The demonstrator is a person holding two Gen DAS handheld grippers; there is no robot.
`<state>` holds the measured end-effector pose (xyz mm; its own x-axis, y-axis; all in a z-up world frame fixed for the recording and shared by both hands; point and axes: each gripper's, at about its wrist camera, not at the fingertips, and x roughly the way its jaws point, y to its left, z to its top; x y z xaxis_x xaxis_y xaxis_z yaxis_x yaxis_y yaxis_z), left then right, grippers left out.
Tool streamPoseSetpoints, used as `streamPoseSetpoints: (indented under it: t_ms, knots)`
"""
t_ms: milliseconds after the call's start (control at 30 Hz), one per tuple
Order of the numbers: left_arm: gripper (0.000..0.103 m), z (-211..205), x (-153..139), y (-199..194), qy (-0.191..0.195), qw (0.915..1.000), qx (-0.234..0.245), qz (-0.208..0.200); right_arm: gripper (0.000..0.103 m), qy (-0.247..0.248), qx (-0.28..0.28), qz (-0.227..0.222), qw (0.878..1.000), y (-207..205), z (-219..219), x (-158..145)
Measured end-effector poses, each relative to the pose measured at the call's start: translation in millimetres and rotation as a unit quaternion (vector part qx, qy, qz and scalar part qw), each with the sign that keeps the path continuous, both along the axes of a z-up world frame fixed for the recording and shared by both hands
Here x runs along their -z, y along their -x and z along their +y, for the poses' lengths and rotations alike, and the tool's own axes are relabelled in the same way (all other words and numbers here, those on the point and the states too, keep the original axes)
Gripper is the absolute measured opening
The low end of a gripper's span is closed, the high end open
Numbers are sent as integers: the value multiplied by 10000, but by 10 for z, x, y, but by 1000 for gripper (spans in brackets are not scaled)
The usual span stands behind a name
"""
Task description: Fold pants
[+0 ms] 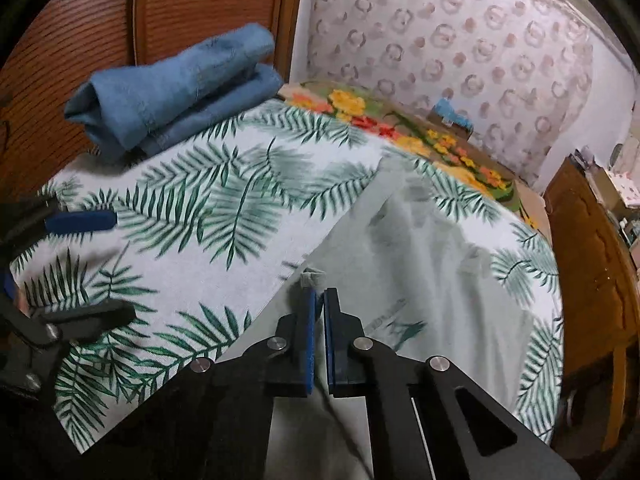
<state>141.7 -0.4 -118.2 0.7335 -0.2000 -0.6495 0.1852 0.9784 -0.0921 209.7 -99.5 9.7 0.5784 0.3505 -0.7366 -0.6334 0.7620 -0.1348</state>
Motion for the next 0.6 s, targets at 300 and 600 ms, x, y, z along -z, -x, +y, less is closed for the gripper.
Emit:
streamPoseSetpoints:
  t_ms: [300, 600]
  knots:
    - [79, -147, -61, -44, -168, 9994, 135, -256, 3, -25, 306, -496, 9983, -40, -282, -231]
    - [79, -379, -332, -366, -357, 9946, 512, -827, 3, -234, 537, -949, 9938, -158, -531, -110]
